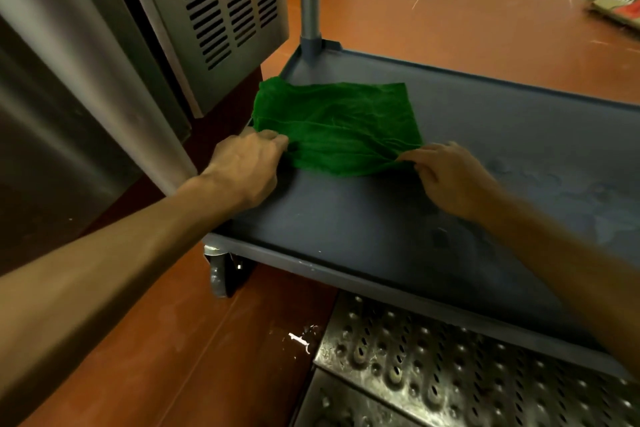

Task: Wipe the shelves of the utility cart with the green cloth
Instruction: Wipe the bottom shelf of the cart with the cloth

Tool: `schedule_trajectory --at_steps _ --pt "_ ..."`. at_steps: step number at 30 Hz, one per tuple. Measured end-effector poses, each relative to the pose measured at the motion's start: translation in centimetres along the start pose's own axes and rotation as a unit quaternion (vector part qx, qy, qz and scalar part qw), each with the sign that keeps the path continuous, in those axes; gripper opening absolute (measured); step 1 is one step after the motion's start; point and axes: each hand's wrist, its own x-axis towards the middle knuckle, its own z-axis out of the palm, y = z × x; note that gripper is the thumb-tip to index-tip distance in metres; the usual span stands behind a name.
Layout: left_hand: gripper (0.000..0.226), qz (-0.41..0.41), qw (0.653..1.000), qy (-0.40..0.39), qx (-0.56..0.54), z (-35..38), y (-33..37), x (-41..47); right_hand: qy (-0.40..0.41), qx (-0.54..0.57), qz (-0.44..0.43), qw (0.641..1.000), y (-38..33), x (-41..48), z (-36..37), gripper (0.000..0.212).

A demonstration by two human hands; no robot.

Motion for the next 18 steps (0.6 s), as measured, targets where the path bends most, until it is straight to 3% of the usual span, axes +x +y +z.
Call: schedule_trajectory --at_steps 8,13,18 --pt "0.025 0.013 0.994 -0.099 0.034 -2.3 1.7 -4.2 -0.031 0.048 -0.02 0.998 -2.1 -4.3 -1.8 0.039" --pt "0.022 0.017 0.992 -0.124 0.017 -3.3 2.0 -6.9 -0.051 0.087 -0.03 0.994 -2.9 -6.6 -3.1 0.034" --pt "0.022 0.014 0.979 -0.201 -0.032 -5.1 2.6 -9.0 -0.038 0.112 -0.034 0.992 -4.2 -9.8 -4.0 0.029"
